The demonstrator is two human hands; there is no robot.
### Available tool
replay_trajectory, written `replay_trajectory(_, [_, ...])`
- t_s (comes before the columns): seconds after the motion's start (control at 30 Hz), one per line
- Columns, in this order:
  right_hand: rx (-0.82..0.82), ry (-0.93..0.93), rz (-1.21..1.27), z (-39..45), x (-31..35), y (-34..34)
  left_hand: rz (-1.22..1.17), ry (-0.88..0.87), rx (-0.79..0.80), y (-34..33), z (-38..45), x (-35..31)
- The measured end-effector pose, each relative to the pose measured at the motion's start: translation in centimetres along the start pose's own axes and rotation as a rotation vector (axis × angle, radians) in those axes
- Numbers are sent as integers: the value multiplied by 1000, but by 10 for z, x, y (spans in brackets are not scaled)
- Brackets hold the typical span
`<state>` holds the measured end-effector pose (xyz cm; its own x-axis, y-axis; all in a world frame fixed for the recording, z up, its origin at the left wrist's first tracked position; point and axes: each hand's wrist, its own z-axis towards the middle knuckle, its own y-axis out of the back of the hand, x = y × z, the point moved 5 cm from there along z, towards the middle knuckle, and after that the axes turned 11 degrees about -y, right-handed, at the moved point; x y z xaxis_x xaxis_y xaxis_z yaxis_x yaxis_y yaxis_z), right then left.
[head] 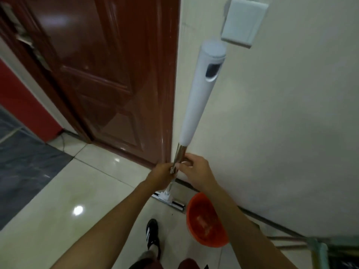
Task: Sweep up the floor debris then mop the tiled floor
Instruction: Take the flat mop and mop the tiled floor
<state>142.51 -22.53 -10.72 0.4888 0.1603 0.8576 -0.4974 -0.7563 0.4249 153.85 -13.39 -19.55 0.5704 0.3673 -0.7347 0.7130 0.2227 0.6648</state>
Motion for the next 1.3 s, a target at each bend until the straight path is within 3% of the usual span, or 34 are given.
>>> replay_trajectory(0.17, [114, -23, 4, -56, -17, -17, 6, 113, -21, -18, -62, -8])
replay_trajectory(0.43, [123, 48, -10, -147, -39, -40, -18, 135, -9, -52, -146, -10])
replay_trajectory(0.53, [187, -108, 47, -182, -66, -54, -44, 91, -45, -63, -180, -15])
replay_trajectory(0.6, [246, -247, -11, -208, -87, -66, -103, 157, -43, -76, -203, -11])
replay_trajectory(0.87, [127, -119, -35, -311, -109, -84, -205, 134, 74, -136, -283, 6])
replay_trajectory(0.93, [109, -198, 61, -335, -122, -88, -224, 117, 140, -151, -300, 8])
replay_trajectory(1.07, [154, -506, 198, -372, -161, -91, -400, 300, 164, -191, -327, 19])
replay_trajectory(1.3, [184, -779, 54, -409, -227, -102, -664, 554, 97, -265, -361, 19])
